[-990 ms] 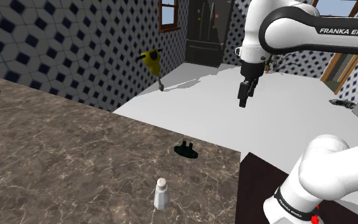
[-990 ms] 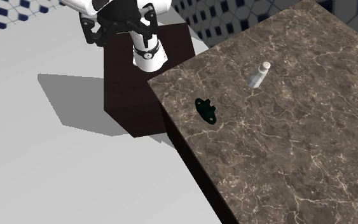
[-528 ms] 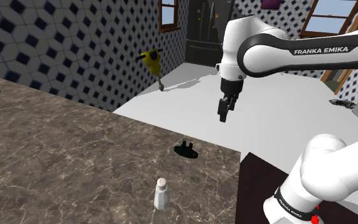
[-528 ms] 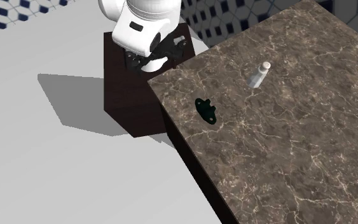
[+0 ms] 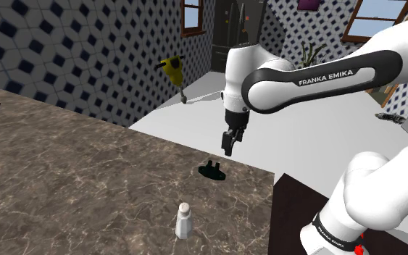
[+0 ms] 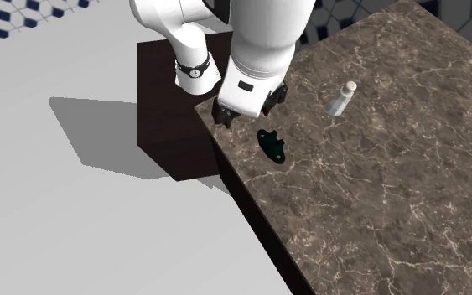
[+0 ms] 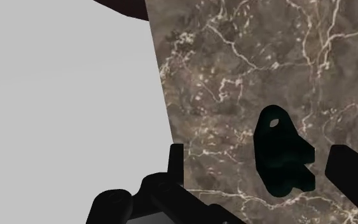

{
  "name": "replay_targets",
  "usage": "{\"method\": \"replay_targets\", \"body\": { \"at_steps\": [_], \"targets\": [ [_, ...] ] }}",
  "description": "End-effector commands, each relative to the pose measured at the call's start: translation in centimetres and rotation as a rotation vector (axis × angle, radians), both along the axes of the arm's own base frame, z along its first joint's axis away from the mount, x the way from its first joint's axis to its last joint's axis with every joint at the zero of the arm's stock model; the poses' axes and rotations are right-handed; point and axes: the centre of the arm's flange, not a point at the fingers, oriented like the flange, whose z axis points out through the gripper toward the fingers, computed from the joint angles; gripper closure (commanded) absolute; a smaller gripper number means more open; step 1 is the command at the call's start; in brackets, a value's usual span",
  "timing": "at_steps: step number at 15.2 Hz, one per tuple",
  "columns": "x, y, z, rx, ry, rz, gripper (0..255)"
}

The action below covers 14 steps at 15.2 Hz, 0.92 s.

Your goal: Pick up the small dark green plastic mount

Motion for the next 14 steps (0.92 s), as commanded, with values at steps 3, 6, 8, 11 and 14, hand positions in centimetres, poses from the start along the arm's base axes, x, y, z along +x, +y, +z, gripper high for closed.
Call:
{"method": "replay_targets", "body": {
  "at_steps": [3, 6, 8, 11, 14],
  "targets": [
    [1.9, 3.5, -3.1, 0.018, -0.01, 0.024, 0],
    [3.1, 6.0, -5.1, 0.03, -0.015, 0.04, 0],
    [3.1, 6.0, -6.1, 0.03, -0.015, 0.04, 0],
    [3.1, 6.0, -7.7, 0.03, -0.015, 0.04, 0],
    [3.1, 6.0, -9.1, 0.03, -0.015, 0.04, 0]
  ]
}}
